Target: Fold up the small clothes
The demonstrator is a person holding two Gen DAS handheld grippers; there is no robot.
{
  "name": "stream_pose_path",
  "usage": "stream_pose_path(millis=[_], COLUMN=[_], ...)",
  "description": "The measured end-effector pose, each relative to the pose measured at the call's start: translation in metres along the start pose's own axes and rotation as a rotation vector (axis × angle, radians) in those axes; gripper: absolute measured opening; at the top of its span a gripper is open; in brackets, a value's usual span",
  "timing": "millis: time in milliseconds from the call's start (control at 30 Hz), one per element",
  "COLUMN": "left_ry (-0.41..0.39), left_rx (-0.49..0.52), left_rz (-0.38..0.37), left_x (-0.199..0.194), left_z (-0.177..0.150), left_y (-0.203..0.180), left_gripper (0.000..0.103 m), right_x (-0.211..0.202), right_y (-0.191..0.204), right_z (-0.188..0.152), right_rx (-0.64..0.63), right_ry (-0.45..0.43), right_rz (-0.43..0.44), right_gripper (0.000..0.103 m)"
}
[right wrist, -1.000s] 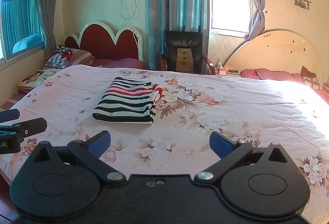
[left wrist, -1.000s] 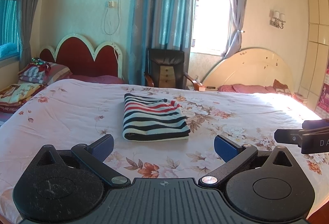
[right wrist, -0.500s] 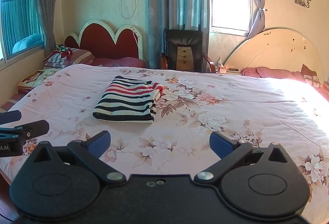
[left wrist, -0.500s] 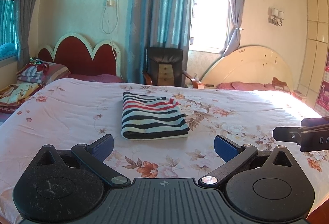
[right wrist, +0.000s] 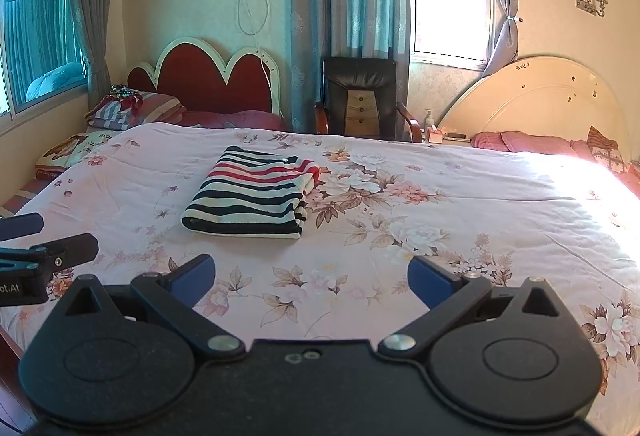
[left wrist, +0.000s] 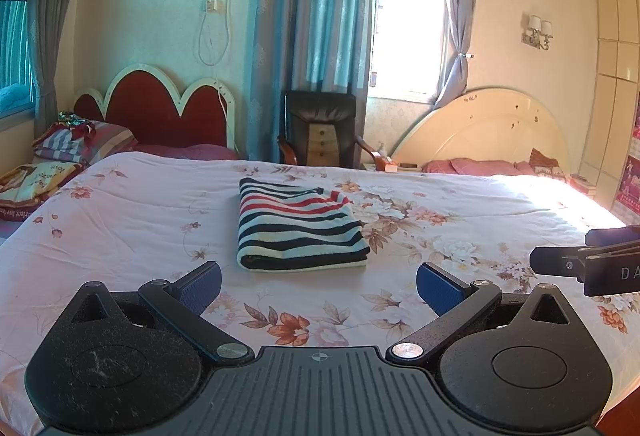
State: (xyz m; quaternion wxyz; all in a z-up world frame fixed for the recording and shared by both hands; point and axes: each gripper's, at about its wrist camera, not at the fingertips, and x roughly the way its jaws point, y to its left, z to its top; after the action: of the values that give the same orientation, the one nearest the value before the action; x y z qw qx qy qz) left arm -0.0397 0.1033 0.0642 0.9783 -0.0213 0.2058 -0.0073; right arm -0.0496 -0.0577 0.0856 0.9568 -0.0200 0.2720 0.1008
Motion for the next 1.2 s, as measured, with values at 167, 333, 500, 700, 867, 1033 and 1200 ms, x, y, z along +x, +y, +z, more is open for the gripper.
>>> stream_pose_path(millis=[167, 333, 500, 700, 867, 1033, 1200], left_ry=[0.0, -0.005, -0.008, -0.006, -0.01, -0.013, -0.049], left_rx=[0.001, 0.002, 0.005, 0.011, 0.004, 0.002, 0.003], left_rz=[0.0, 0.003, 0.006, 0.007, 0.015, 0.017, 0.009], left_x=[0.0, 0.0005, 0.0009, 0.002, 0.0047, 0.0051, 0.0017], left_z=[-0.0001, 0.0002, 0.0005, 0.0016, 0.0026, 0.0003, 0.0003], left_y=[0.0002, 0.0012, 0.0012, 0.0014, 0.0032, 0.0017, 0.002], left_gripper=[0.103, 0.103, 0.103, 0.103, 0.103, 0.103, 0.102], right_x=[0.0004, 0.0004, 0.001, 0.0028, 0.004, 0.0046, 0.0052], right_y=[0.0004, 0.0008, 0.0006, 0.0014, 0.0018, 0.0021, 0.0026], right_z=[0.002, 0.003, 0.0044, 0.0049, 0.0066, 0.0068, 0.0073], right_rx=[-0.005, -0.007, -0.005, -0.01, -0.013, -0.013, -0.012], right_ry=[0.001, 0.0, -0.004, -0.004, -0.005, -0.005, -0.007], right_rz=[0.0, 0.0, 0.002, 0.003, 0.007, 0.011, 0.017], right_gripper=[0.102, 0.102, 0.102, 0.102, 0.102, 0.102, 0.102])
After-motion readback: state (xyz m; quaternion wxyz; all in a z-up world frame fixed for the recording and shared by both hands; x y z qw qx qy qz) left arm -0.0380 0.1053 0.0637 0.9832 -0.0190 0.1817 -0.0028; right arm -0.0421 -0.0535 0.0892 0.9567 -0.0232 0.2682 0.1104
